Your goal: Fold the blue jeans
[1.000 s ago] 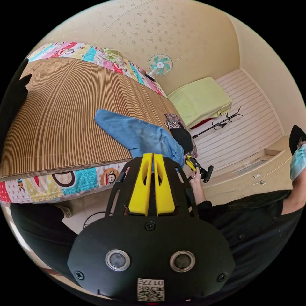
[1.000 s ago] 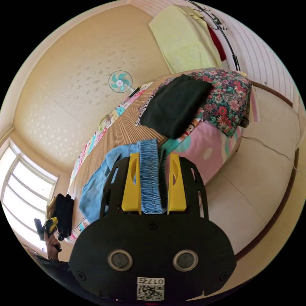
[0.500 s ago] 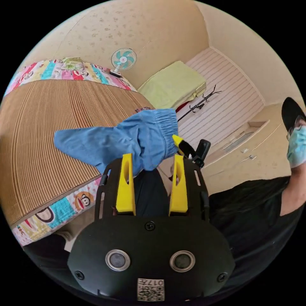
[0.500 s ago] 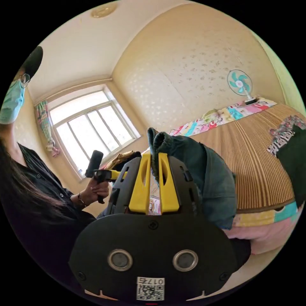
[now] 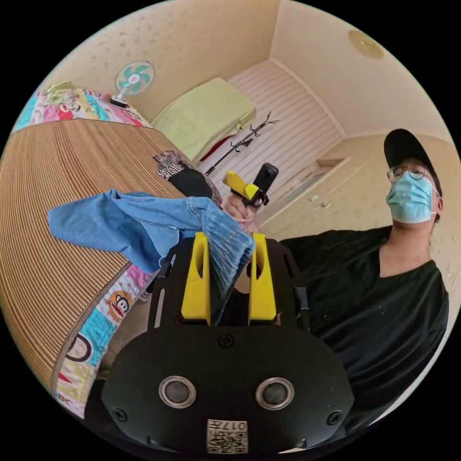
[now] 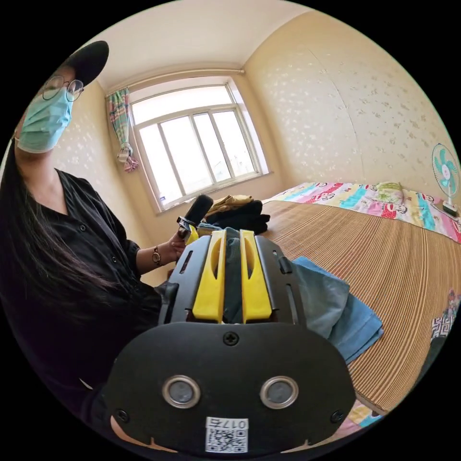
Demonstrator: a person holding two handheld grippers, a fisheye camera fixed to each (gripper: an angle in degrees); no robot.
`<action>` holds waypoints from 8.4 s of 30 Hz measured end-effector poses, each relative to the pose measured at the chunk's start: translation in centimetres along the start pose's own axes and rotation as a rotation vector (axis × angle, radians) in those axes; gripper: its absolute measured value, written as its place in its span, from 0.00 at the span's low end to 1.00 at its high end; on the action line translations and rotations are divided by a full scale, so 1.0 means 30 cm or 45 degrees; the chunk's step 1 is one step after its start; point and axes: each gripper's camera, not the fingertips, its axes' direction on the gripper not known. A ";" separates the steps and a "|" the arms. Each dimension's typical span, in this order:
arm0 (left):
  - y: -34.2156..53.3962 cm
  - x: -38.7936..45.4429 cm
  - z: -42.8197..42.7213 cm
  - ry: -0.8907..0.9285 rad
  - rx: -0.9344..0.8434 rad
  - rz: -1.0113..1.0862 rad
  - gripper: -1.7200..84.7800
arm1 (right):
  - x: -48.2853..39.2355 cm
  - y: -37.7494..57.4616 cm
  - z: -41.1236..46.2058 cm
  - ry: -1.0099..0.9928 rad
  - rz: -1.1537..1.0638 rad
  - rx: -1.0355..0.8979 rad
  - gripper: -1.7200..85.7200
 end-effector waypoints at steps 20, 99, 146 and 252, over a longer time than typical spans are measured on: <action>0.295 0.268 -0.458 -0.708 0.387 -0.289 0.16 | -0.046 -0.316 0.984 -0.230 -0.185 -0.773 0.06; -0.722 -0.978 -0.015 -1.327 -0.478 -0.227 0.11 | 1.363 -0.407 1.412 1.022 0.242 -0.968 0.10; 1.170 -0.325 -0.629 -1.143 0.231 -0.974 0.08 | 0.567 -0.048 0.128 0.694 1.072 -0.466 0.10; 0.630 0.124 0.031 -0.116 -0.153 -0.416 0.01 | 0.957 -0.334 0.052 0.496 0.898 -0.540 0.23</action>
